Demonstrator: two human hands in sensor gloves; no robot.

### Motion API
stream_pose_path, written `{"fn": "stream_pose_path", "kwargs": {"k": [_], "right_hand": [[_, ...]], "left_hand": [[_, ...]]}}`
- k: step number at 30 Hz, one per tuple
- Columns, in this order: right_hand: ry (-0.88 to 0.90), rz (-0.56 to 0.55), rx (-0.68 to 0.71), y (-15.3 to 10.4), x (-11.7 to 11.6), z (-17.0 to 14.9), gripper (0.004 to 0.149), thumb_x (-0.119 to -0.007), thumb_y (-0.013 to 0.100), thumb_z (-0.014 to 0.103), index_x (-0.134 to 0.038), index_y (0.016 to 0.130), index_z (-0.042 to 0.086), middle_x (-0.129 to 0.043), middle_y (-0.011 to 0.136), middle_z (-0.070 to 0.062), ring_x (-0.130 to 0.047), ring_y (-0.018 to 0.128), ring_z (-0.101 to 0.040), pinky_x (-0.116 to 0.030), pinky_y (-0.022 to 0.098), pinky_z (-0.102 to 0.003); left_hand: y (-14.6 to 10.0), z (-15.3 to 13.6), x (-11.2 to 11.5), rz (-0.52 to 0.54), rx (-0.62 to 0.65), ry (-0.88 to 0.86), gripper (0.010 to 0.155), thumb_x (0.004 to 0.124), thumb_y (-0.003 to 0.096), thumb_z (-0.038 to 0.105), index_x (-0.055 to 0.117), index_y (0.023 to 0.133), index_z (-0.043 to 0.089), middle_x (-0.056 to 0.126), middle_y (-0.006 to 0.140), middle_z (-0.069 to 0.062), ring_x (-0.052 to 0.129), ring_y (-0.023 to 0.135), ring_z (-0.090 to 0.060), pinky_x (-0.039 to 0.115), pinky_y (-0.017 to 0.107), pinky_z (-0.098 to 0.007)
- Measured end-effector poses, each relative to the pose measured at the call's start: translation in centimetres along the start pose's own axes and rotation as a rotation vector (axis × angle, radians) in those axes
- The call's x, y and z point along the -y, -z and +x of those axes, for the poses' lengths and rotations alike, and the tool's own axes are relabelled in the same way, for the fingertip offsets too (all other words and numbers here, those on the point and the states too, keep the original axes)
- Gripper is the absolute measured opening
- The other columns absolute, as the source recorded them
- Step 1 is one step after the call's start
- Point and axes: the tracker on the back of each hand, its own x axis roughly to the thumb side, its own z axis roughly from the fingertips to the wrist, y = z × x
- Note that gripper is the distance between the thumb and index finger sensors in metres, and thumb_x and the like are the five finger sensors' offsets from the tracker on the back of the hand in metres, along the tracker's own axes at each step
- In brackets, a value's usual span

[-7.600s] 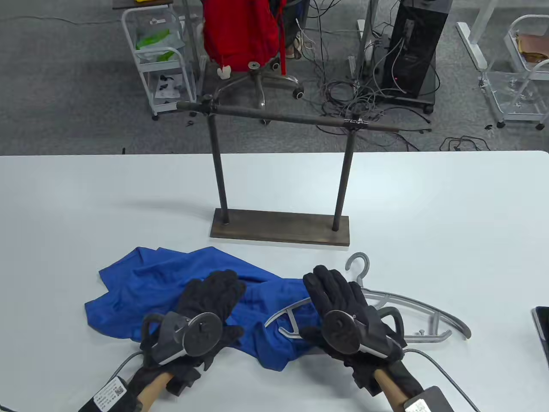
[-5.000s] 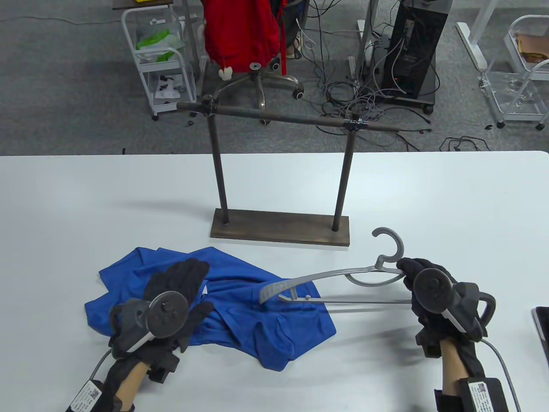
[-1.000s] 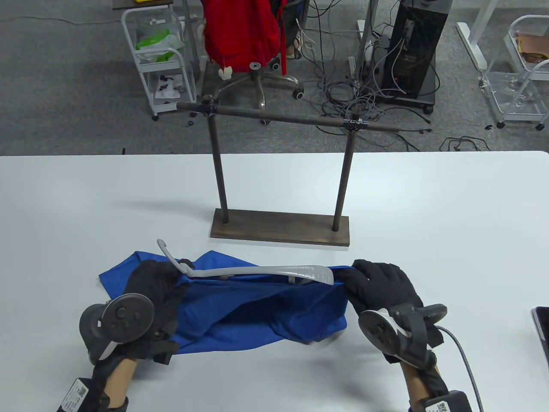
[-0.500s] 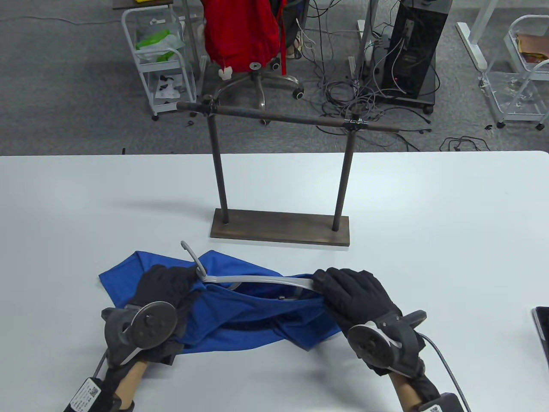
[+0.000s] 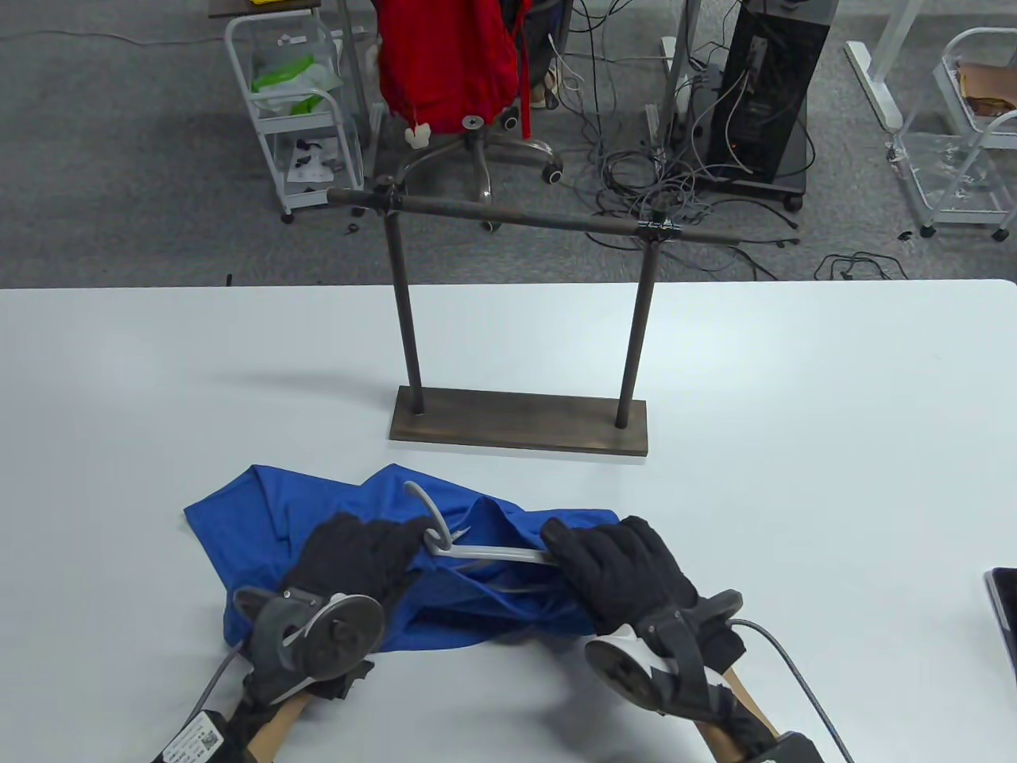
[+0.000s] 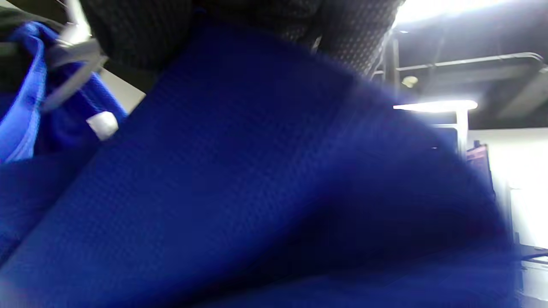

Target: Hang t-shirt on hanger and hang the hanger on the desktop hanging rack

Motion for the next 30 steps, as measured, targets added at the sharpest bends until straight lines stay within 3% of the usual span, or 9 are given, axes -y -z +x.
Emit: {"fn": "stream_pose_path", "kwargs": {"k": [9,12,15,21,25,30], "right_hand": [[0.073,0.027,0.01,0.1,-0.3,0.3,0.053,-0.071,0.046,0.04,-0.063,0.099,0.034,-0.086,0.082,0.009,-0.095,0.065,-0.014,-0.082,0.067,-0.047],[0.091,-0.016,-0.007,0.2,0.0,-0.2,0.051,-0.071,0.047,0.039,-0.064,0.097,0.033,-0.085,0.081,0.009,-0.094,0.065,-0.013,-0.084,0.068,-0.046],[0.069,-0.044,-0.025,0.1,0.2,-1.1,0.051,-0.07,0.046,0.04,-0.065,0.097,0.033,-0.085,0.081,0.009,-0.095,0.065,-0.013,-0.084,0.068,-0.046],[0.076,-0.046,-0.078,0.1,0.4,-2.7,0.051,-0.071,0.046,0.04,-0.065,0.097,0.033,-0.085,0.081,0.009,-0.095,0.065,-0.013,-0.084,0.068,-0.046],[0.085,-0.041,-0.086,0.1,0.2,-2.7,0.051,-0.071,0.047,0.039,-0.065,0.097,0.033,-0.085,0.081,0.009,-0.095,0.065,-0.014,-0.083,0.068,-0.046],[0.078,-0.029,-0.103,0.2,-0.2,-3.1,0.05,-0.071,0.047,0.039,-0.066,0.096,0.033,-0.085,0.081,0.009,-0.095,0.065,-0.014,-0.083,0.068,-0.046]], "left_hand": [[0.1,0.8,0.7,-0.074,0.022,-0.027,0.055,0.066,0.0437,0.056,0.06,0.099,0.056,0.085,0.088,0.025,0.095,0.059,-0.003,0.073,0.079,-0.042],[0.6,-0.1,0.7,-0.125,0.004,-0.07,0.057,0.065,0.0419,0.058,0.061,0.099,0.055,0.086,0.087,0.023,0.095,0.056,-0.004,0.073,0.078,-0.042],[0.8,-1.8,0.5,-0.114,-0.019,-0.057,0.052,0.065,0.0396,0.06,0.07,0.091,0.053,0.091,0.081,0.022,0.097,0.056,-0.007,0.074,0.076,-0.045],[1.5,-5.2,0.3,-0.256,-0.145,0.031,0.049,0.066,0.0398,0.058,0.072,0.088,0.052,0.083,0.097,0.02,0.091,0.084,-0.013,0.065,0.081,-0.053],[1.4,-5.8,0.5,-0.25,-0.164,-0.016,0.049,0.066,0.0401,0.058,0.07,0.089,0.053,0.075,0.106,0.018,0.085,0.094,-0.012,0.062,0.083,-0.054],[1.1,-4.7,0.3,-0.224,-0.123,0.0,0.065,0.066,0.0427,0.057,0.047,0.105,0.056,0.058,0.119,0.017,0.071,0.108,-0.013,0.056,0.086,-0.055]]}}
